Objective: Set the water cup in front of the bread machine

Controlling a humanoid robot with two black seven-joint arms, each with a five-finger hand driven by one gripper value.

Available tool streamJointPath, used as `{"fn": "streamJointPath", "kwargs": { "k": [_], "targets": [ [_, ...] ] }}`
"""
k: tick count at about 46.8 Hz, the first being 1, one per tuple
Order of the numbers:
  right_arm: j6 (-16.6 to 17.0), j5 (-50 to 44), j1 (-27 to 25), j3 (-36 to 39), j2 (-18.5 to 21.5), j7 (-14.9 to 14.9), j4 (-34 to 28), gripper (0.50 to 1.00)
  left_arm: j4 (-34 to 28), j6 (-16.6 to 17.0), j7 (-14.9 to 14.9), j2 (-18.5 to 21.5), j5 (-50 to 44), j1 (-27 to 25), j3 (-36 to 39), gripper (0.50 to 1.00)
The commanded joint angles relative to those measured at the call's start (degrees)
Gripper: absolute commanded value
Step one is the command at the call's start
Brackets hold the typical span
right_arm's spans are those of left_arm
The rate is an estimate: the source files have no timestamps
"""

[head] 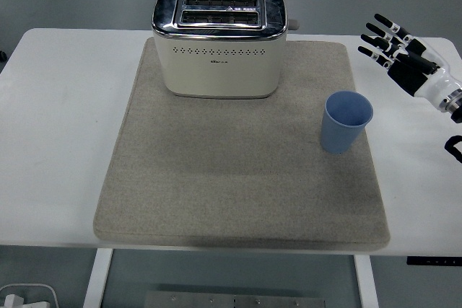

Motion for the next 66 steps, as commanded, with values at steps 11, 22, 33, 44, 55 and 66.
{"fn": "streamJointPath", "kwargs": {
  "k": [11,22,33,44,55,66],
  "targets": [
    [0.1,-2.1,-1.5,0.1,-3.0,1.4,0.1,0.928,0.0,0.0,0.0,0.0,0.0,0.0,0.0,1.000],
    [0.1,-2.1,-2.4,0.2,-5.8,1.4,0.4,0.928,0.0,0.1,0.0,0.0,0.0,0.0,0.0,1.000],
    [0.1,-2.4,-3.7,0.2,-8.5,3.1,0.4,0.928,0.0,0.0,0.0,0.0,0.0,0.0,0.0,1.000],
    [0.1,-4.1,-6.1,0.6,-10.9,5.0,0.4,0.928,0.0,0.0,0.0,0.0,0.0,0.0,0.0,1.000],
    [0.1,-5.0,-8.0,0.6,-11.6,5.8,0.4,0.928,0.0,0.0,0.0,0.0,0.0,0.1,0.0,1.000],
    [0.1,-5.0,-10.3,0.8,-11.8,6.8,0.4,0.928,0.0,0.0,0.0,0.0,0.0,0.0,0.0,1.000]
  ]
}}
